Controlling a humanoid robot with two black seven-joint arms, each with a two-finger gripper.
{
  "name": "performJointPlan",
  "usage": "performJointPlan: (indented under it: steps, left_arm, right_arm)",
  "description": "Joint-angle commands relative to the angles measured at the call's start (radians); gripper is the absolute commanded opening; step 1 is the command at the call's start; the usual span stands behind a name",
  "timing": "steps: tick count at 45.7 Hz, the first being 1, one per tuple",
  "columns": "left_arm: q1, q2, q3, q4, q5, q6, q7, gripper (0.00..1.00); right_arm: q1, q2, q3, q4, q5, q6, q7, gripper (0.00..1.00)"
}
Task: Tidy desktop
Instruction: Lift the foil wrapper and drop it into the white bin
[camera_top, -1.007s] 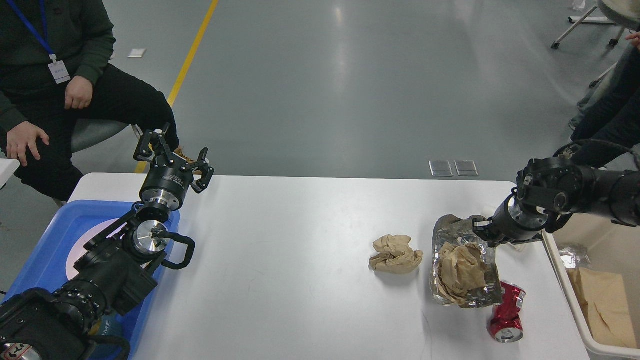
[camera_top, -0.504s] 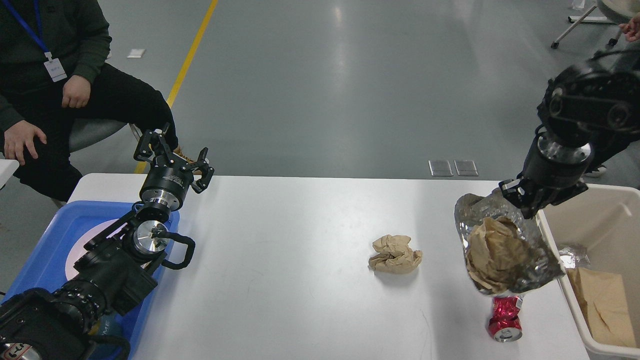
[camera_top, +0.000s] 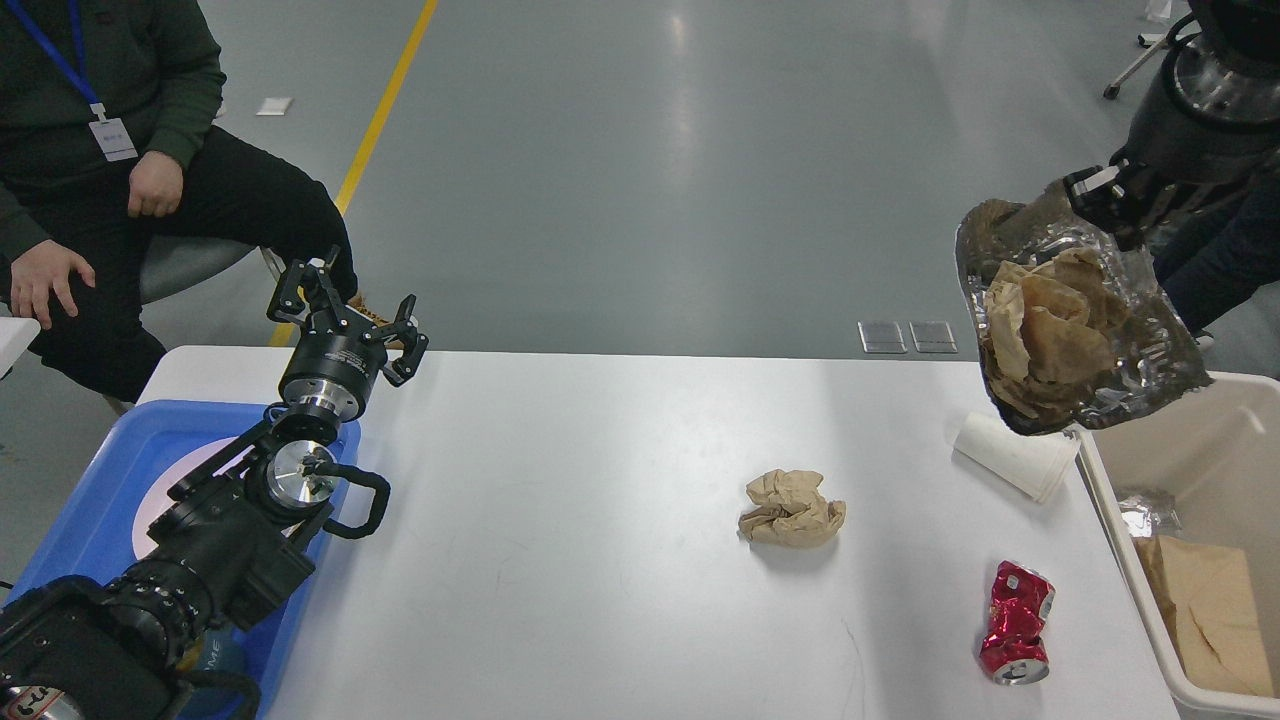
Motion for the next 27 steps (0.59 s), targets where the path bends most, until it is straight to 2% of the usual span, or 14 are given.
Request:
performJointPlan:
  steps: [1, 8, 16, 24, 26, 27]
  left_arm:
    - [0.000, 0.000, 0.000, 0.000, 0.000, 0.000, 0.000, 0.96]
    - [0.000, 0.000, 0.000, 0.000, 0.000, -0.001, 0.000, 0.96]
    - [0.000, 0.000, 0.000, 0.000, 0.000, -0.001, 0.000, 0.96]
    - [0.001, 0.000, 0.000, 0.000, 0.000, 0.000, 0.000, 0.96]
    - [0.001, 0.000, 0.000, 0.000, 0.000, 0.000, 0.000, 0.96]
    - [0.000, 0.000, 0.000, 0.000, 0.000, 0.000, 0.000, 0.96]
  right_arm:
    - [-0.076, -0.003, -0.008, -0.032, -0.072, 0.000, -0.005, 0.00]
    - [-0.223, -0.022, -0.087, -0.145, -0.144, 0.000, -0.005, 0.00]
    - [-0.484, -0.043, -0.157, -0.336, -0.178, 0.000, -0.005, 0.00]
    - [-0.742, -0.123, -0.150, -0.406, -0.178, -0.312, -0.004, 0.00]
    - [-0.794, -0.131, -0.150, -0.408, -0.178, -0.407, -0.004, 0.00]
    - [-0.863, -0.134, -0.147, -0.409, -0.178, -0.514, -0.004, 0.00]
